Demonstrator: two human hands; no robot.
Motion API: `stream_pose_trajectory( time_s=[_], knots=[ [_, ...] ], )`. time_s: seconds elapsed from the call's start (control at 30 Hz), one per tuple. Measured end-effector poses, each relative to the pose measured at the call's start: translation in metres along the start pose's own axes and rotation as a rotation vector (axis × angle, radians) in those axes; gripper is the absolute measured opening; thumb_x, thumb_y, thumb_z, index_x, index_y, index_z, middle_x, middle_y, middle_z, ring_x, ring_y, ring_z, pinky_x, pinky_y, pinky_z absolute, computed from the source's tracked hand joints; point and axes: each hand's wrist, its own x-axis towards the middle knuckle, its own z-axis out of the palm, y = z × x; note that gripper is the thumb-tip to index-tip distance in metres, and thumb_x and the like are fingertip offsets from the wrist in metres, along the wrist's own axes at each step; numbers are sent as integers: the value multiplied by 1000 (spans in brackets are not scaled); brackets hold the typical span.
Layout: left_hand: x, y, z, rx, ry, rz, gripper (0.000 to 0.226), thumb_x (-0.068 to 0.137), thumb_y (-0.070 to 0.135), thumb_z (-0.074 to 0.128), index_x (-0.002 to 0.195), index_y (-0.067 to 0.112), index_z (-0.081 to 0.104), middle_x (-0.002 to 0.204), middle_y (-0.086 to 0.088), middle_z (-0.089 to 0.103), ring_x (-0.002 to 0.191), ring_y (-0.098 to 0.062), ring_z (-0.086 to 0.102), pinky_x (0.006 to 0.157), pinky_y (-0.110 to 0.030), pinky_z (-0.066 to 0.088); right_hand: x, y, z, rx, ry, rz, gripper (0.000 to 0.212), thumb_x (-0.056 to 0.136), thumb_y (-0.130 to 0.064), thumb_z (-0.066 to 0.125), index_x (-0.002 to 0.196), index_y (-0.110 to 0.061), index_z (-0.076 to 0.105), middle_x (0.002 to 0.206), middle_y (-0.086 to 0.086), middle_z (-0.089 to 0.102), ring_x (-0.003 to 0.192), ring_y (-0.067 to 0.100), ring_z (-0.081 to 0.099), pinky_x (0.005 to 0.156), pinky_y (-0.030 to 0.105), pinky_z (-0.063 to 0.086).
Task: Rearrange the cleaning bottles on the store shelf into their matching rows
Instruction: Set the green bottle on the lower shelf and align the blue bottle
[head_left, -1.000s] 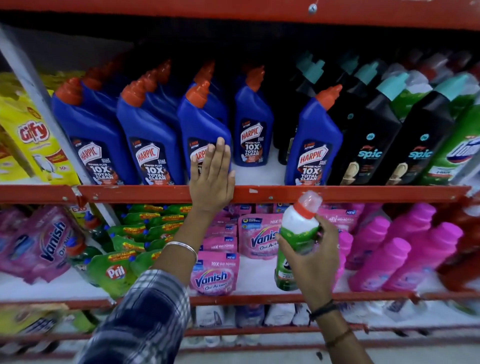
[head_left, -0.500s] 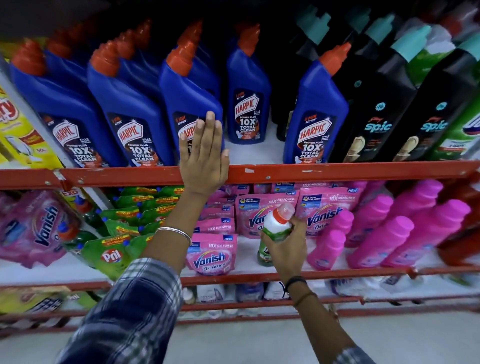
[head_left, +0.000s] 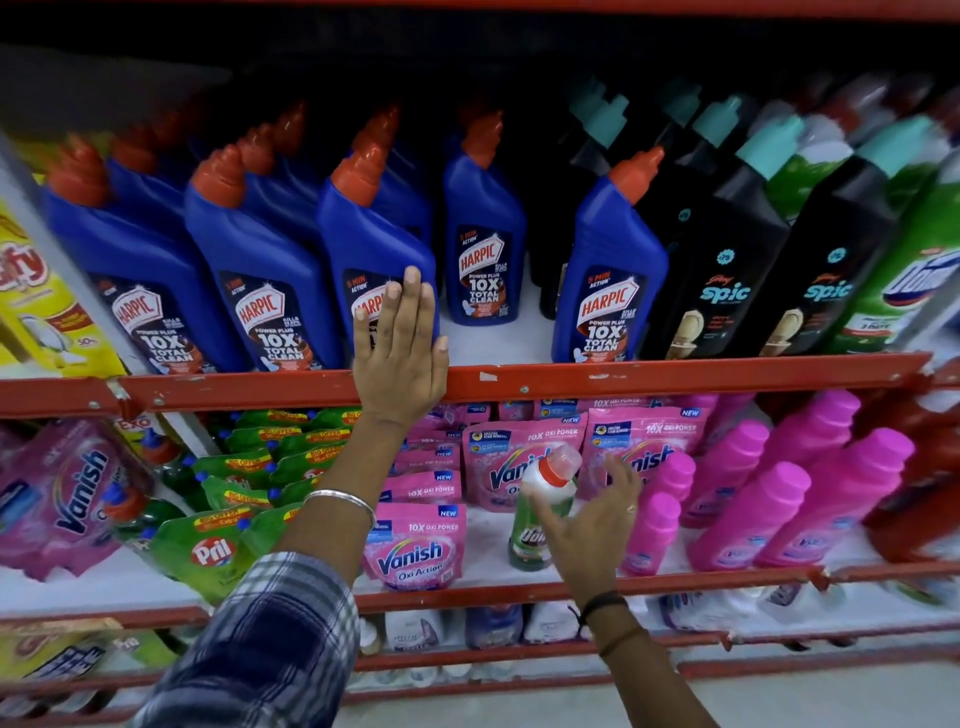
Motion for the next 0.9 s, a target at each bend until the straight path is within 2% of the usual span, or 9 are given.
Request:
stream_pose_trajectory(
  time_s=[0.07,0.2,0.33,0.47,0.6,0.73,0.9],
  knots=[
    [0,-1,0,7,3,4,64,99,30,29,154,11,3,162,-1,-6,149,-16,-3,120,-42,2,22,-28,-18,88,117,-48,97,62,-55,79,131,-1,36,137,20,40,127,32,39,105,48,38],
    [-1,0,0,-7,13,7,62,101,31,27,154,10,4,162,-1,-5,149,-16,-3,120,-42,1,75,-77,-34,213,286,-167,89,68,-46,79,131,-2,34,135,19,37,127,32,38,108,45,37],
    [-2,-1,1,-9,16,1,62,101,31,27,154,10,3,162,-2,-4,149,-17,-2,121,-42,1,109,-96,-17,113,256,-118,99,69,-43,78,138,2,24,142,21,29,132,32,29,110,45,35],
    [-1,-1,1,-13,24,5,61,102,31,27,154,9,5,162,-3,-2,150,-18,0,121,-42,3,117,-102,-2,-25,232,-71,112,69,-57,71,144,4,13,142,23,33,125,37,42,100,49,44],
    [-2,-1,1,-24,26,-2,61,102,31,26,155,10,5,162,-3,-3,150,-18,0,121,-42,3,121,-101,-5,-49,303,-55,110,63,-61,73,140,2,26,132,20,45,110,37,54,83,46,53],
    [-3,-2,2,-25,28,-9,61,102,32,25,155,10,4,162,-3,-3,150,-17,0,121,-41,2,120,-110,-6,-31,305,-46,109,58,-62,77,136,-1,31,127,15,49,106,32,57,73,41,52],
    [-1,-2,0,-22,19,-4,61,102,32,25,154,9,3,162,-3,-4,149,-17,-2,121,-41,1,110,-141,7,-20,304,-90,109,54,-66,76,132,-2,36,123,13,52,107,31,57,69,35,49]
  ],
)
